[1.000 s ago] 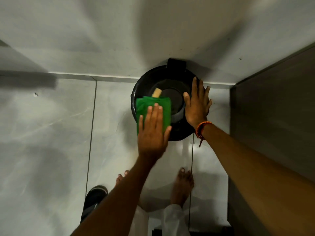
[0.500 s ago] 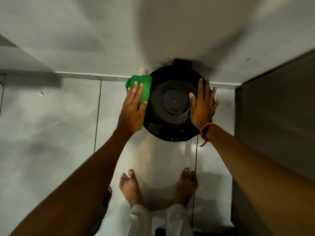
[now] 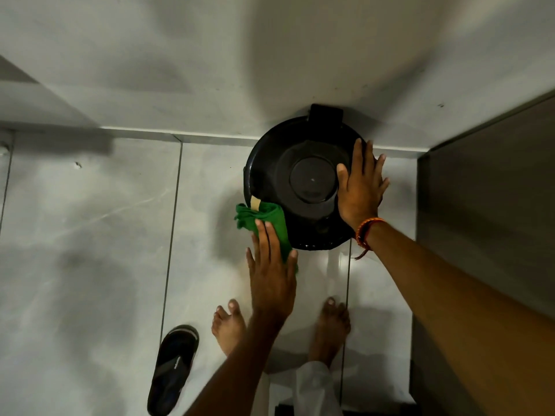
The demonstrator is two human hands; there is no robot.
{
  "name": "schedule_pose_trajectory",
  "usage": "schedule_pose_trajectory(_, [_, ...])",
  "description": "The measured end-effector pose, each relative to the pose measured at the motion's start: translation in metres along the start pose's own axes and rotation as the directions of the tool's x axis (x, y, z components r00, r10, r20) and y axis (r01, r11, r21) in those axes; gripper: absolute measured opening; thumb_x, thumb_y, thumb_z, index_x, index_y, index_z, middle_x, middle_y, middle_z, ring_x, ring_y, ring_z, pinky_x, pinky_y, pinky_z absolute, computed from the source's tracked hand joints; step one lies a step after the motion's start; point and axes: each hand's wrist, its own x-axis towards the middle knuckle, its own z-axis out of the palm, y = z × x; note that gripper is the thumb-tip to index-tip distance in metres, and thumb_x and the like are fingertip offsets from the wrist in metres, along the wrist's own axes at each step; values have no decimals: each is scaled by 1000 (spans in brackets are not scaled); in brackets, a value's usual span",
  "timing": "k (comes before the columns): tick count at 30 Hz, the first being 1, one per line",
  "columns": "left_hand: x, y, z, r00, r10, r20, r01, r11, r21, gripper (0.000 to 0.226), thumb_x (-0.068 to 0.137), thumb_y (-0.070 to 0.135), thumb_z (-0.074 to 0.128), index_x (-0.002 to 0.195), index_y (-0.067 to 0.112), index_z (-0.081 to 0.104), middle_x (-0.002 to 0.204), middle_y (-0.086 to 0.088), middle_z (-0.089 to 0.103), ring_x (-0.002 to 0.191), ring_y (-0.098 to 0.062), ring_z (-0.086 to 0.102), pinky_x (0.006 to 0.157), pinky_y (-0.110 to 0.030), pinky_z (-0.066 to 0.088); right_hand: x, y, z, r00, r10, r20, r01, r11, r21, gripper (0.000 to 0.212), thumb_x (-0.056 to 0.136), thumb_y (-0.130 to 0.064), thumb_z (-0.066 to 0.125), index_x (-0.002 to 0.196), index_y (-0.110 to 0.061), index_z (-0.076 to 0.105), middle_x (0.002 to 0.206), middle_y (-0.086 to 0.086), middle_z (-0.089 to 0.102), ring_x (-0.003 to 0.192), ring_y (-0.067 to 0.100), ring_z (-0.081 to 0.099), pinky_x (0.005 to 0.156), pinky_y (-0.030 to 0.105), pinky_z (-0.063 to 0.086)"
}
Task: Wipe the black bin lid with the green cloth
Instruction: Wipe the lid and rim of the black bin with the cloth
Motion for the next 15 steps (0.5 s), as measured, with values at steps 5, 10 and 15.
schedule_pose_trajectory(5, [13,-11,-11,998,58,28,-61,992,111,66,107,55,14,159,33,-21,173,4,-11,161,-21,-7,129,-50,3,0,1,1,1000,-19,-10,19,1000,-7,61,106,-44,32,161,-24,15,171,7,12,157,40,6,118,71,11])
schedule_pose_trajectory(10, [73,1,-47,994,110,-8,-110,992,67,65,107,50,21,163,27,-1,174,3,0,160,-28,-5,129,-54,7,1,3,3,1000,-22,-10,22,999,-29,61,106,-46,31,161,-25,15,171,7,13,157,40,7,118,70,13])
schedule_pose_trajectory(15, [162,53,-69,932,347,100,-362,899,247,63,105,48,20,163,24,19,172,4,16,160,-32,6,126,-59,12,0,2,3,1000,-9,-10,9,999,-44,62,106,-46,32,161,-25,15,171,7,13,157,39,8,119,69,13])
